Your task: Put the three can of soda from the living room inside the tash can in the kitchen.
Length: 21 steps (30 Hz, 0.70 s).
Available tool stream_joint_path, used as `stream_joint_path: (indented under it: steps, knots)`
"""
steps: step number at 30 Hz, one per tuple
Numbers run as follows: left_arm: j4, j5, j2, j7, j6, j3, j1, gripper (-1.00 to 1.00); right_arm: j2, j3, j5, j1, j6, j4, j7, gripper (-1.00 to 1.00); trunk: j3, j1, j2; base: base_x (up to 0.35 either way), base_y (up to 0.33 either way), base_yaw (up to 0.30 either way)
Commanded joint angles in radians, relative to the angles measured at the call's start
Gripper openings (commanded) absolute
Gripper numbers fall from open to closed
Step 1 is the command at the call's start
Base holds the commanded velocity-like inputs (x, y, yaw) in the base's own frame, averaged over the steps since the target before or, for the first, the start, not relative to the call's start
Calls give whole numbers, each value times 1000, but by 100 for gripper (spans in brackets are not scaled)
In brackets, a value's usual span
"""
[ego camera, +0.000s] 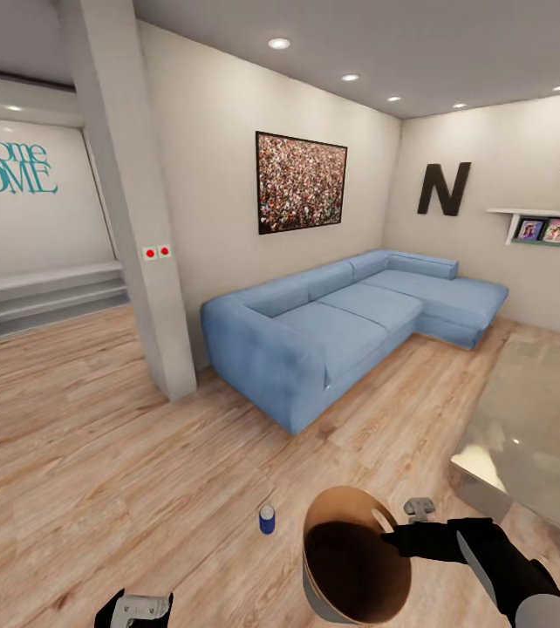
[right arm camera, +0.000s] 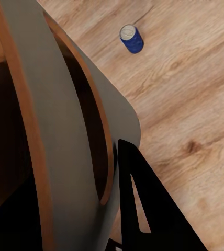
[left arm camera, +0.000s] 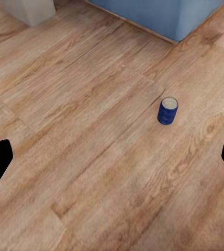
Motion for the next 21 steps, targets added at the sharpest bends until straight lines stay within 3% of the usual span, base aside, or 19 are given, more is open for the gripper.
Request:
stream_joint_path:
  steps: [1, 14, 21]
  knots:
    - [0, 0, 0, 0, 0, 0, 0, 100, 0, -2, -15, 0, 5, -1, 2, -100, 0, 0, 0, 100, 0, -2]
    - [0, 0, -2, 0, 1, 0, -1, 100, -1, -2, -15, 0, 5, -1, 2, -100, 0, 0, 0, 280, 0, -8]
    - [0, 0, -1, 0, 1, 0, -2, 100, -2, -3, -16, 0, 5, -1, 5, -100, 0, 0, 0, 325, 0, -194]
